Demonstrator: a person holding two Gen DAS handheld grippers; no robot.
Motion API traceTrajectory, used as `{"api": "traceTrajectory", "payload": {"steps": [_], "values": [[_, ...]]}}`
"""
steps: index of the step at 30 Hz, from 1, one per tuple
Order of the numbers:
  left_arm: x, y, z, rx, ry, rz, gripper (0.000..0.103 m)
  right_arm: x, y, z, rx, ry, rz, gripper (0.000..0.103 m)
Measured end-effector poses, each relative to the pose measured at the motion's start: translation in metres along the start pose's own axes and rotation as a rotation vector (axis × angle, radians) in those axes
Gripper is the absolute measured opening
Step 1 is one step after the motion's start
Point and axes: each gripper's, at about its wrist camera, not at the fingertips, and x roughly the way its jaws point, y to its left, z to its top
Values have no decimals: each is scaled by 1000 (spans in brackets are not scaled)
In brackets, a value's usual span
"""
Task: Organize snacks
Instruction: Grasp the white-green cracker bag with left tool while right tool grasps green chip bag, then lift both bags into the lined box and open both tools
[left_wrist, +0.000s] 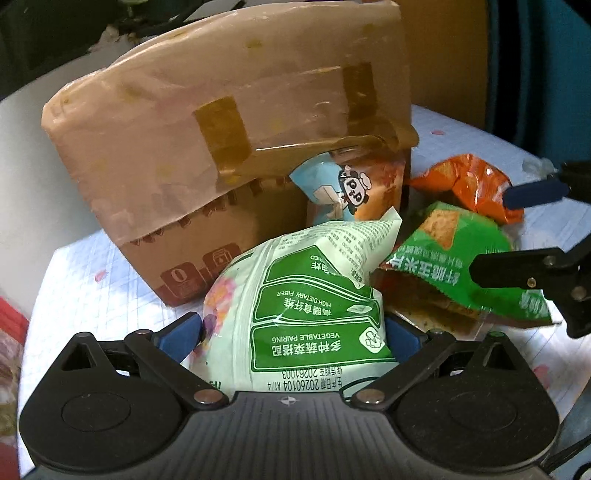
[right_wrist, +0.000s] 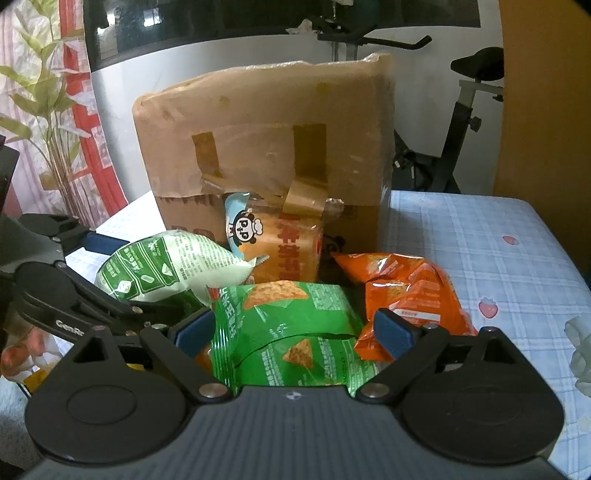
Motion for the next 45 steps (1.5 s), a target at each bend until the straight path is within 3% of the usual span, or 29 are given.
{"api": "traceTrajectory", "payload": {"steps": [3, 7, 13, 20, 28, 30, 31, 38, 40, 45], "values": [[-5, 5, 0, 12, -7, -19, 84, 3, 4, 1, -14, 22, 8, 95], [-15, 25, -2, -50, -27, -35, 78, 9, 11, 1, -77, 38, -3, 96], [-28, 53, -11, -186, -63, -8, 76, 23, 32, -6, -220, 70, -60, 96], [-45, 70, -17, -267, -96, -3, 76, 33, 53, -19, -369, 60, -149, 97], [-53, 67, -19, -297, -133, -18, 76, 44, 54, -21, -394, 105, -190, 96], [-55, 67, -19, -301, -141, -18, 76, 45, 47, -20, -360, 110, -200, 86], [-57, 68, -20, -306, -146, -17, 76, 45, 43, -18, -331, 107, -199, 86], [-74, 72, -19, -319, -183, -16, 76, 17, 31, -7, -237, 56, -117, 78], [-80, 72, -17, -320, -198, -13, 76, 5, 30, -1, -206, 32, -76, 71], [-102, 74, -10, -319, -254, -6, 76, -25, 27, 12, -155, -16, -12, 68]]}}
